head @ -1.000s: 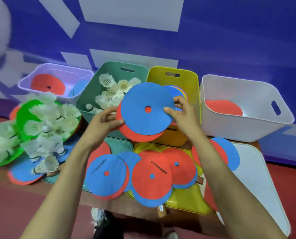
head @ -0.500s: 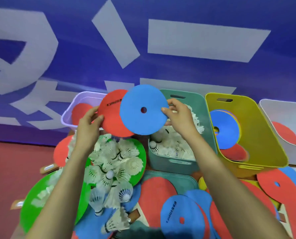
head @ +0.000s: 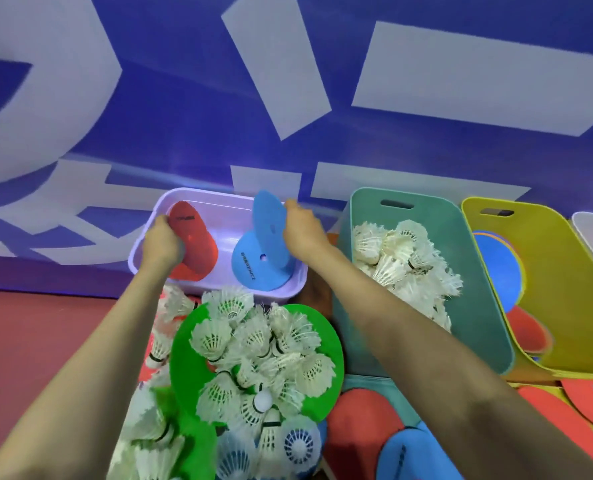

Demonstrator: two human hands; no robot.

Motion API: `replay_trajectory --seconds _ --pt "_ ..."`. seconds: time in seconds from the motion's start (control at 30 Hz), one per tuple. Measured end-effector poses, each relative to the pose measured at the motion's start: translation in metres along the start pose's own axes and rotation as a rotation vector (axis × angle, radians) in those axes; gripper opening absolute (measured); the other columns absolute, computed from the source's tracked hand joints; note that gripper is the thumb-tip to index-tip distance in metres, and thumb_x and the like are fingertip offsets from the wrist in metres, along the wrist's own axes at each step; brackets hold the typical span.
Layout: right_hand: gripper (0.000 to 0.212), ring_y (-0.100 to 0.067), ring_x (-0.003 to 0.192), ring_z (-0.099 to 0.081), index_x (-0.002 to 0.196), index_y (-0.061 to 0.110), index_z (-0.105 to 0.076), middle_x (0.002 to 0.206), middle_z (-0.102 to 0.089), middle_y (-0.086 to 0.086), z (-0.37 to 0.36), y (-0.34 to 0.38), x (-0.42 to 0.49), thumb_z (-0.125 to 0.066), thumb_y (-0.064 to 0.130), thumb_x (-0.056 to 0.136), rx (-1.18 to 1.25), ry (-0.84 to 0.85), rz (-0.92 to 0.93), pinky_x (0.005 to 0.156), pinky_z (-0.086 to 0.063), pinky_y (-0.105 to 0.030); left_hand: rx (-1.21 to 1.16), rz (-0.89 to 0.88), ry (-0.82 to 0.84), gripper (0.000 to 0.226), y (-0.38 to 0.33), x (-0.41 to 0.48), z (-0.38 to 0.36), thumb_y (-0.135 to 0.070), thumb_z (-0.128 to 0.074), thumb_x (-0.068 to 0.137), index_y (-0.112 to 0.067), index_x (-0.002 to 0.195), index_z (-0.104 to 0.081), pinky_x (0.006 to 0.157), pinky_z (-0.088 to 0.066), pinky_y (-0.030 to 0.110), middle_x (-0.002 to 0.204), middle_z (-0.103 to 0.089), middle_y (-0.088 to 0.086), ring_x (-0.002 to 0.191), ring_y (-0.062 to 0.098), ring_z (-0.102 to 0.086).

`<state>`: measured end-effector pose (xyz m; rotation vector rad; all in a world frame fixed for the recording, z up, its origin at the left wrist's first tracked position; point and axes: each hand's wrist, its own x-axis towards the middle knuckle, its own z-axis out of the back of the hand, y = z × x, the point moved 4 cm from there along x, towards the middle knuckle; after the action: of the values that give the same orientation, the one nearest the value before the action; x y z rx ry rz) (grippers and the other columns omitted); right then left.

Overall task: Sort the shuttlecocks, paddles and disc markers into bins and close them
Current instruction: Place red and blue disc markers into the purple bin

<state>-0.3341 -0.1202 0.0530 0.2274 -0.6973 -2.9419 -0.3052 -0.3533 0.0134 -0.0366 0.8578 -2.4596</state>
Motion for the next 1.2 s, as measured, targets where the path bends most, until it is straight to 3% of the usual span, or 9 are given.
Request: replay_trajectory --seconds 0.13,0.23,0.37,0.43,0.57,0.7,0.9,1.03,1.2 --pt "0.044 -0.039 0.111 -0.053 0.132 -0.002 -0.036 0.124 -0.054 -0.023 -0.032 0.003 0.026 -0.042 -0.002 0.089 0.001 0.106 -0.036 0.088 -0.044 -0.041 0.106 0.011 0.040 0.045 0.011 0.030 -0.014 0.004 -0.044 0.087 0.004 0.131 -0.038 0.093 -0.038 0.047 0.125 -0.050 0.034 0.116 0.047 -0.048" --pt "0.058 -0.041 0.122 -0.043 0.142 0.000 -0.020 0.135 -0.040 -0.023 -0.044 -0.001 0.032 -0.045 0.002 0.090 -0.049 0.164 -0.083 0.096 -0.038 -0.043 0.175 -0.082 0.059 0.060 0.016 0.038 -0.027 -0.002 -0.054 0.085 0.001 0.139 -0.029 0.104 -0.030 0.049 0.139 -0.034 0.032 0.127 0.047 -0.034" --pt "0.053 -0.041 0.121 -0.042 0.138 0.003 -0.028 0.135 -0.037 -0.020 -0.047 0.002 0.028 -0.050 0.005 0.089 -0.123 0.149 -0.003 0.093 -0.038 -0.044 0.338 -0.158 0.016 0.055 0.012 0.024 -0.039 -0.001 -0.056 0.081 0.002 0.133 -0.038 0.114 -0.013 0.048 0.146 -0.014 0.036 0.137 0.049 -0.011" --pt "0.049 -0.039 0.120 -0.043 0.136 0.005 -0.031 0.134 -0.038 -0.018 -0.044 0.004 0.022 -0.048 0.007 0.091 -0.126 0.149 0.035 0.092 -0.039 -0.043 0.377 -0.184 0.052 0.055 0.005 0.013 -0.044 -0.006 -0.058 0.083 0.004 0.134 -0.039 0.114 -0.012 0.044 0.145 -0.019 0.034 0.137 0.045 -0.015" --pt "0.046 -0.035 0.122 -0.041 0.136 0.008 -0.036 0.134 -0.040 -0.015 -0.019 0.002 -0.005 -0.049 0.016 0.093 -0.113 0.109 0.130 0.093 -0.039 -0.041 0.234 -0.292 0.178 0.051 -0.028 -0.025 -0.051 -0.015 -0.063 0.083 -0.001 0.130 -0.049 0.106 -0.027 0.037 0.133 -0.044 0.027 0.127 0.037 -0.037" --pt "0.045 -0.030 0.124 -0.039 0.134 0.012 -0.041 0.135 -0.043 -0.010 0.028 -0.021 -0.054 -0.052 0.018 0.091 -0.087 -0.058 0.249 0.098 -0.038 -0.038 0.083 -0.453 0.118 0.044 -0.081 -0.095 -0.051 -0.016 -0.062 0.085 -0.008 0.127 -0.053 0.102 -0.035 0.038 0.132 -0.050 0.015 0.121 0.033 -0.046" --pt "0.035 -0.027 0.127 -0.037 0.124 0.007 -0.053 0.134 -0.044 -0.012 0.103 -0.119 -0.135 -0.057 0.014 0.090 -0.050 -0.280 0.226 0.104 -0.031 -0.033 -0.106 -0.700 0.080 0.032 -0.170 -0.221 -0.072 -0.016 -0.059 0.086 -0.012 0.119 -0.058 0.093 -0.038 0.033 0.118 -0.056 0.009 0.111 0.027 -0.051" --pt "0.034 -0.027 0.128 -0.037 0.123 0.007 -0.055 0.134 -0.044 -0.012 0.141 -0.206 -0.191 -0.057 0.014 0.090 -0.032 -0.349 0.134 0.102 -0.030 -0.033 -0.201 -0.868 0.201 0.029 -0.224 -0.310 -0.122 -0.011 -0.058 0.086 -0.012 0.114 -0.060 0.091 -0.044 0.038 0.111 -0.058 0.008 0.102 0.026 -0.055" --pt "0.035 -0.032 0.121 -0.046 0.119 0.006 -0.058 0.127 -0.050 -0.015 0.178 -0.325 -0.262 -0.056 0.014 0.085 0.012 -0.380 0.079 0.103 -0.034 -0.037 -0.256 -0.942 0.321 0.027 -0.282 -0.416 -0.199 -0.014 -0.057 0.084 -0.012 0.110 -0.062 0.087 -0.045 0.035 0.104 -0.060 0.008 0.097 0.024 -0.058"
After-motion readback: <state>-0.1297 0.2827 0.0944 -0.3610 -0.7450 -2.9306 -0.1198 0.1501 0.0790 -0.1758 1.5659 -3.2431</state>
